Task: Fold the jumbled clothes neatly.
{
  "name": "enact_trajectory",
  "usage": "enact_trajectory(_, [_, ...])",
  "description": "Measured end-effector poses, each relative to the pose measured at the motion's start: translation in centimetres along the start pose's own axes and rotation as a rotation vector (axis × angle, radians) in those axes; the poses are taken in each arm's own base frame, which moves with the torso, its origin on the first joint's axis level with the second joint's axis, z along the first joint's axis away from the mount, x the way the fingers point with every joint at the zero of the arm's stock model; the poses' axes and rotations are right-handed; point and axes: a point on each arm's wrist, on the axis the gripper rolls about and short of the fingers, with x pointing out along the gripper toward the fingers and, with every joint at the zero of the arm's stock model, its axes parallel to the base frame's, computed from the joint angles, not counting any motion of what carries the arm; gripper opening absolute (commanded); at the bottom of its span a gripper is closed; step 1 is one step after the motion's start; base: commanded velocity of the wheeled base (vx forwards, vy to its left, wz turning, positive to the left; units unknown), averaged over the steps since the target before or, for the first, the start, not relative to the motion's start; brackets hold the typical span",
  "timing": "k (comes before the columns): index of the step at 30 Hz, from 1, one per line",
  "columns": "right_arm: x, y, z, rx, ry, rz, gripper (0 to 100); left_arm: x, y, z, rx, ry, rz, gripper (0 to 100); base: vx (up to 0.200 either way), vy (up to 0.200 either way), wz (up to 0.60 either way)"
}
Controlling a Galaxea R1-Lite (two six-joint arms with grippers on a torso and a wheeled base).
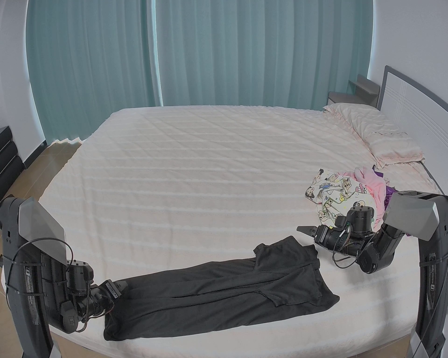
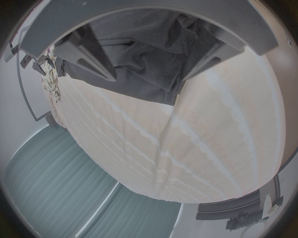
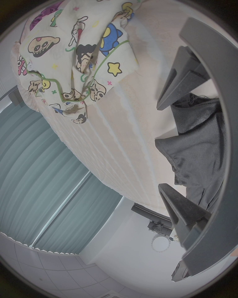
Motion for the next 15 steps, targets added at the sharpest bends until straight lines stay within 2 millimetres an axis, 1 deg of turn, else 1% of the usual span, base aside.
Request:
enact_trajectory(7, [0.0,0.0,-0.1,0.000,0.004,-0.002,100,0.1,0.1,0.4,-0.008,-0.037,0.026,0,0.000,0.000,0.00])
enact_trajectory(15, [0.0,0.0,-0.3,-0.001,0.009,-0.003,100,-0.1,-0.6,1.4,-0.088,-0.097,-0.002,0,0.000,0.000,0.00])
